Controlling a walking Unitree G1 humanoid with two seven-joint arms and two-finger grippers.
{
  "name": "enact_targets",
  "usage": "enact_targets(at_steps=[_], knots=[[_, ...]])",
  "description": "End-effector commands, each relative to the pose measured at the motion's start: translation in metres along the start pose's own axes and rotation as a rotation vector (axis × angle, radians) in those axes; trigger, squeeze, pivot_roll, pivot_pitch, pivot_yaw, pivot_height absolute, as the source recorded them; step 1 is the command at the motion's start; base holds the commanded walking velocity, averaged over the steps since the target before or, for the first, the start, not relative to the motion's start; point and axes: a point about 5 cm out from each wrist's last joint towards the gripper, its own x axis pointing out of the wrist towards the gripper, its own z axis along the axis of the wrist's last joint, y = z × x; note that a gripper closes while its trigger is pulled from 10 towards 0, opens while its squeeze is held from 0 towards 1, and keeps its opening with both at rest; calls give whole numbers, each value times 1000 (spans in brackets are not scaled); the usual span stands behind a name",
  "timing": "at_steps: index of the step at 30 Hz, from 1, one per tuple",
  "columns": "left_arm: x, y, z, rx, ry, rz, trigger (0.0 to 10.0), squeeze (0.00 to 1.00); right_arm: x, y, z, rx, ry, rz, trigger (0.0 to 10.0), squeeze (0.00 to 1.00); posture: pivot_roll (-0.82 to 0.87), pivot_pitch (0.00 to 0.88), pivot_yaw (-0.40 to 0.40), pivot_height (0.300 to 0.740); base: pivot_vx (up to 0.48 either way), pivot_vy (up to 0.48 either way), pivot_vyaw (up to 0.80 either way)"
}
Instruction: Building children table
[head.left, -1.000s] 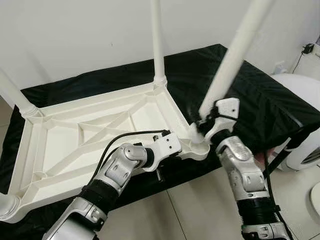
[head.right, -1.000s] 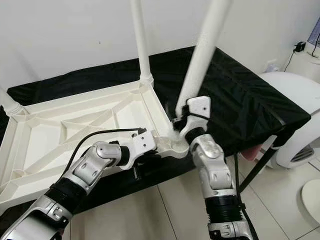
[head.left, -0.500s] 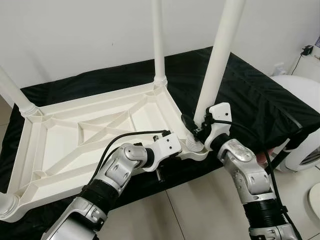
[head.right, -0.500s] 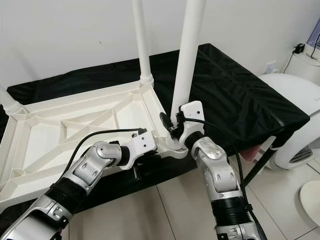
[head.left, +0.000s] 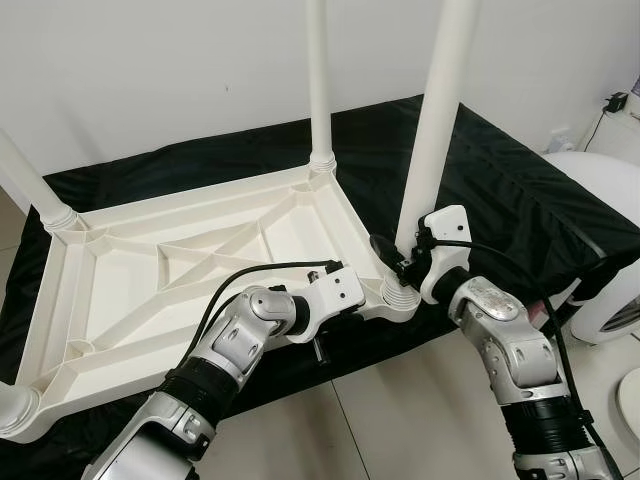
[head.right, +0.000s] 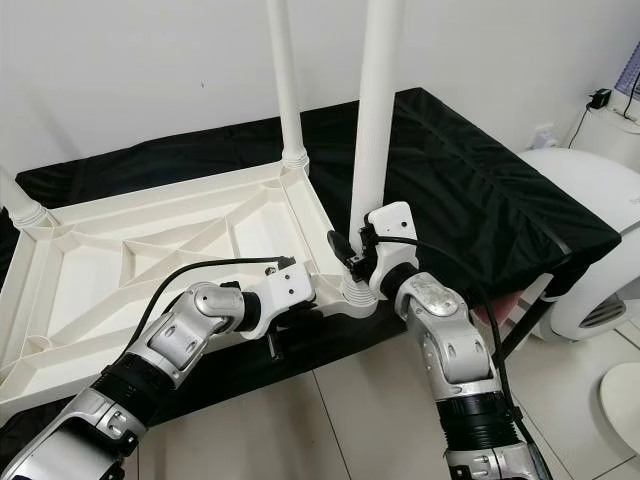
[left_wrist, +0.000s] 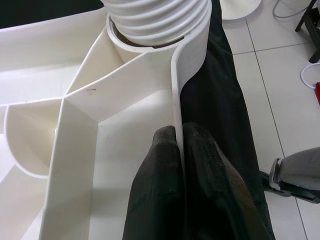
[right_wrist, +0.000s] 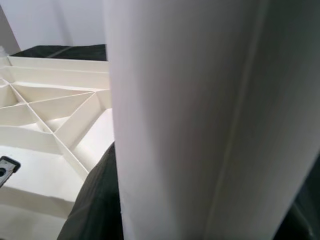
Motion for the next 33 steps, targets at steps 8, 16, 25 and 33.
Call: enact_targets(at_steps=[8,16,25,33], knots=[[-2,1,-13,-17,37,40,10000,0,3,9,-12,-14,44,43,10000,0,-127,91,69,740,0,0,0],[-2,1,-13,-17,36,43,10000,0,2,9,-20,-1,57,24,10000,0,-127,88,64,740,0,0,0],[-3,0,-12,-14,33,42,10000,0,-1,8,-29,29,82,4,10000,0,-127,86,65,740,0,0,0],[-2,-2,-12,-12,30,36,10000,0,-3,2,-45,50,118,-50,10000,0,-130,84,65,740,0,0,0]])
